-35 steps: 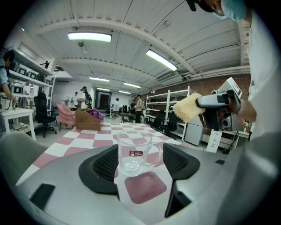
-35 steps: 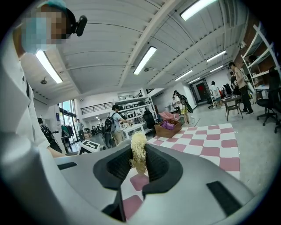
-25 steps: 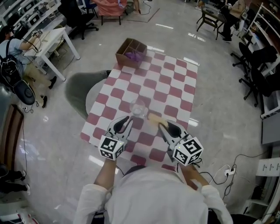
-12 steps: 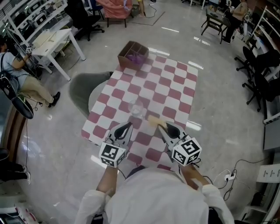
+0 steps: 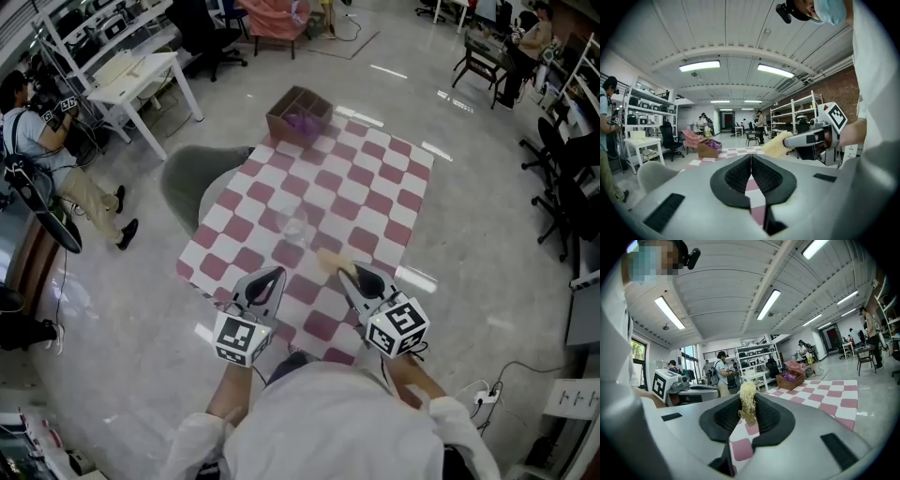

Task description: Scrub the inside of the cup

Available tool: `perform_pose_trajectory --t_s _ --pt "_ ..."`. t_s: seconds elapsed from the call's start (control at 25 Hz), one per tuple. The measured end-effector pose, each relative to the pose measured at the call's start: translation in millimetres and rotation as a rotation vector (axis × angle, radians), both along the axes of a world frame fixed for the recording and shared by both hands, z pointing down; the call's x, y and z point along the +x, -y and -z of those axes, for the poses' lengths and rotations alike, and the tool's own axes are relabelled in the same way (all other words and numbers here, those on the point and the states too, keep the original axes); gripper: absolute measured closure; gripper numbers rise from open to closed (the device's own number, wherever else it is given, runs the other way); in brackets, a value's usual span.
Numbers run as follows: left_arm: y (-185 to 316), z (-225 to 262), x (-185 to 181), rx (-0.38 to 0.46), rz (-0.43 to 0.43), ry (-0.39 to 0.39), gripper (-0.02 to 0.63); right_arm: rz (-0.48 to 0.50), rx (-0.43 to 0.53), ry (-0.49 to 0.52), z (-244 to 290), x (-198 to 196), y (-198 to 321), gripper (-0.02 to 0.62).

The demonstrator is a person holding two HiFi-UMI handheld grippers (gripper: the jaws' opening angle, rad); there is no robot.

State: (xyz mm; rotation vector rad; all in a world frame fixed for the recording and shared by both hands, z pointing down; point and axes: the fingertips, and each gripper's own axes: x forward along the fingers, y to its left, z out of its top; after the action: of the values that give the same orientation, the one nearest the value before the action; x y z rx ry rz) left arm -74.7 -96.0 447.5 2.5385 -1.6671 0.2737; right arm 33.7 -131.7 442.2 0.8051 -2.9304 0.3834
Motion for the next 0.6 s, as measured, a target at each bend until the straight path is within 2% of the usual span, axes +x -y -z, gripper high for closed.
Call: perform_pose_trajectory --t_s 0.28,0.6 --pt "-19.3 3.3 13.5 0.008 0.055 0.009 0.574 0.039 0.012 0.004 -0.6 10.4 -9.6 0.508" --pt "-34.3 9.4 25.2 0.018 0.077 -0.007 0.574 0.062 0.035 -0.003 4.1 18.7 -21.7 0.509"
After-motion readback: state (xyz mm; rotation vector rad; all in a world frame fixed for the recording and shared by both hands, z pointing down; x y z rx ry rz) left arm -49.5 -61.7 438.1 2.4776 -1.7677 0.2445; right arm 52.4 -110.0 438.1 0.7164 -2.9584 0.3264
